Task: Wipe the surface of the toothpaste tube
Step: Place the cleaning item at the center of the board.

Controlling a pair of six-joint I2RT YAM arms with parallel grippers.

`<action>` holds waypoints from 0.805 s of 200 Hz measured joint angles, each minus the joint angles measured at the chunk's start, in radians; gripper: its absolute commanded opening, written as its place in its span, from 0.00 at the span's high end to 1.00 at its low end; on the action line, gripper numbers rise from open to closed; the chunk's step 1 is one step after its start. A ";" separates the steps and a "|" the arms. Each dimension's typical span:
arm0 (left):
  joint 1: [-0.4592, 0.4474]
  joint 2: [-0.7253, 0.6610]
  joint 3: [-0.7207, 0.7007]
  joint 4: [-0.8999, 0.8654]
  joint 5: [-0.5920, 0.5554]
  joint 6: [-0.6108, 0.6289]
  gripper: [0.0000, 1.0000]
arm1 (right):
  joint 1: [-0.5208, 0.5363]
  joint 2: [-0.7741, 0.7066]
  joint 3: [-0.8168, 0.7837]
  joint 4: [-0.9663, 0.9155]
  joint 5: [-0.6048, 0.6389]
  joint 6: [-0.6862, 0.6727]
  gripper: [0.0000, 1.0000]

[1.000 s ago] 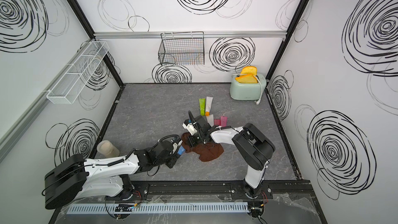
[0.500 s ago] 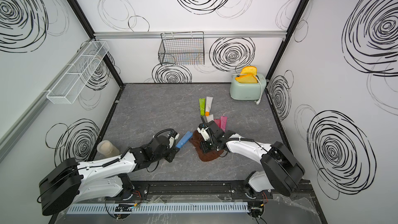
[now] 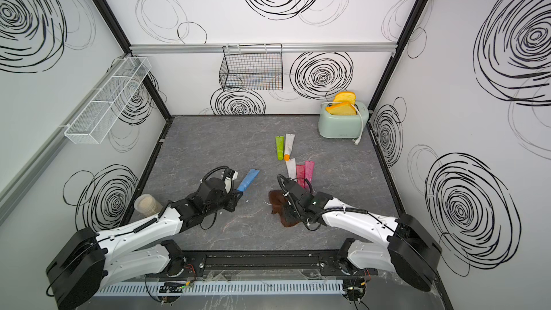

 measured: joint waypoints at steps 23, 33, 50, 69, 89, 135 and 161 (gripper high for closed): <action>0.024 0.023 0.032 0.003 -0.001 -0.006 1.00 | -0.039 -0.032 0.001 0.018 0.018 -0.010 0.33; 0.033 0.039 0.048 0.009 -0.004 -0.008 1.00 | -0.079 -0.044 0.001 0.039 0.012 -0.020 0.30; 0.046 0.074 0.082 0.026 -0.012 -0.014 1.00 | -0.158 -0.060 0.001 0.080 -0.013 -0.045 0.26; 0.051 0.139 0.131 0.053 -0.021 -0.023 1.00 | -0.235 -0.080 0.001 0.129 -0.045 -0.069 0.22; 0.052 0.236 0.192 0.102 -0.034 -0.037 1.00 | -0.296 -0.099 -0.004 0.200 -0.085 -0.093 0.19; 0.044 0.508 0.359 0.198 -0.072 -0.071 1.00 | -0.436 -0.092 -0.084 0.370 -0.238 -0.137 0.17; 0.024 0.671 0.485 0.204 -0.110 -0.073 1.00 | -0.479 -0.090 -0.114 0.422 -0.290 -0.168 0.15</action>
